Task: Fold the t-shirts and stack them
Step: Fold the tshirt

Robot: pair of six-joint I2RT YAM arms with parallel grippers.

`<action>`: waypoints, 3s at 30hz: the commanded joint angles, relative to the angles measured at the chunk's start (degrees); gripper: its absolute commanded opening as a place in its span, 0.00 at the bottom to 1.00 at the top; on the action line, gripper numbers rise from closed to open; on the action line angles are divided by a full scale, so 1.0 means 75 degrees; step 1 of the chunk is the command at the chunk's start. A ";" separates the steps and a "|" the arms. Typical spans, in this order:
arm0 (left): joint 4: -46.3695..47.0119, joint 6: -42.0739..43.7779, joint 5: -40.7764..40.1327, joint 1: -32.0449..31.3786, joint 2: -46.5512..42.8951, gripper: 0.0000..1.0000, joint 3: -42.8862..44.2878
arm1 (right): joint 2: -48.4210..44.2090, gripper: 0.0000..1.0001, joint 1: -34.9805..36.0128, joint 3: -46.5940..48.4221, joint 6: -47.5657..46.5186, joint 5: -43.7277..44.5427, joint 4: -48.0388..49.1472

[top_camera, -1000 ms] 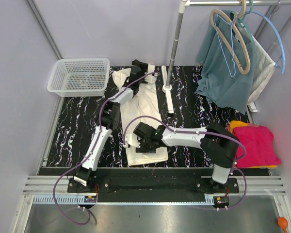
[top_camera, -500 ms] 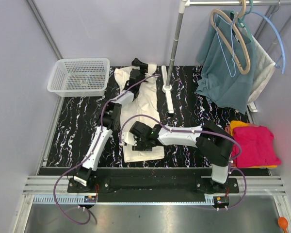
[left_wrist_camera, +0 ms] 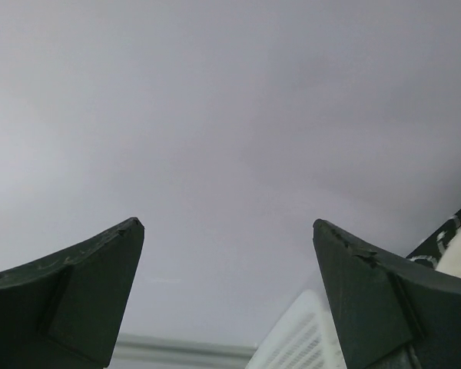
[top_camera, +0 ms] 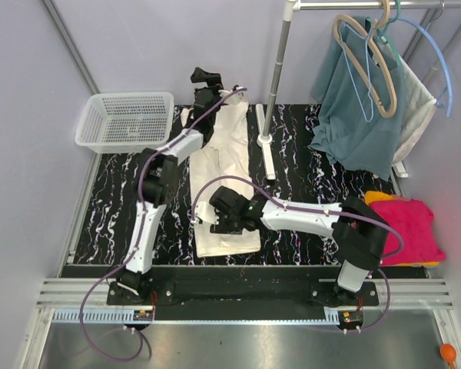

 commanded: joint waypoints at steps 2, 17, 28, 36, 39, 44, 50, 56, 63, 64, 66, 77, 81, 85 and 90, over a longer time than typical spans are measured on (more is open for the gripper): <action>-0.0561 -0.1531 -0.1025 -0.0139 -0.2965 0.99 -0.2046 | -0.0943 0.93 -0.0063 -0.0144 0.0149 0.0855 0.0181; -0.6072 -0.5039 -0.0265 -0.0257 -0.8935 0.99 -0.7477 | -0.1858 1.00 -0.0309 -0.0790 0.0899 -0.0396 -0.0709; -0.6727 -0.5414 0.0249 -0.0245 -0.9991 0.99 -0.9119 | -0.1273 1.00 0.0077 -0.0602 0.1287 -0.1862 -0.0920; -0.8556 -0.5463 0.2921 -0.0315 -1.0963 0.99 -0.9506 | -0.1295 1.00 0.0078 -0.1163 0.1005 -0.1582 -0.0908; -0.9318 -0.5298 0.3754 -0.0455 -1.1140 0.99 -0.9588 | -0.1424 1.00 0.0078 -0.1515 0.0947 -0.1359 -0.0885; -0.9484 -0.5227 0.3685 -0.0831 -1.1117 0.99 -0.9869 | -0.1413 0.99 0.0078 -0.2054 0.0888 -0.1019 -0.0756; -0.9449 -0.5356 0.3790 -0.0854 -1.1175 0.99 -0.9893 | -0.1659 0.98 0.0078 -0.2382 0.0876 -0.0668 -0.0580; -0.9834 -0.5357 0.4059 -0.1381 -1.0942 0.99 -0.9706 | -0.2068 0.97 0.0066 -0.2816 0.0864 -0.0188 -0.0522; -1.0503 -0.5064 0.4189 -0.2424 -1.0391 0.99 -0.9787 | -0.3649 0.98 -0.0319 -0.3554 0.0923 0.0610 -0.0393; -1.0480 -0.5017 0.4142 -0.2506 -1.0367 0.99 -0.9834 | -0.3872 0.98 -0.0588 -0.3590 0.0900 0.0622 -0.0381; -1.0410 -0.4981 0.4188 -0.2635 -1.0238 0.99 -0.9905 | -0.3979 0.98 -0.0835 -0.3672 0.0900 0.0599 -0.0358; -0.9860 -0.4782 0.4587 -0.3022 -0.9477 0.99 -1.0104 | -0.4003 0.98 -0.1457 -0.3707 0.0841 0.0633 -0.0182; -0.9566 -0.4805 0.4563 -0.3151 -0.9207 0.98 -1.0244 | -0.4073 0.98 -0.1621 -0.3789 0.0806 0.0634 -0.0182; -0.9192 -0.4934 0.4564 -0.3280 -0.9043 0.97 -1.0513 | -0.4155 0.98 -0.1680 -0.3848 0.0806 0.0668 -0.0194; -0.8734 -0.5063 0.4423 -0.3362 -0.8844 0.95 -1.0596 | -0.4143 0.98 -0.1727 -0.3860 0.0806 0.0634 -0.0240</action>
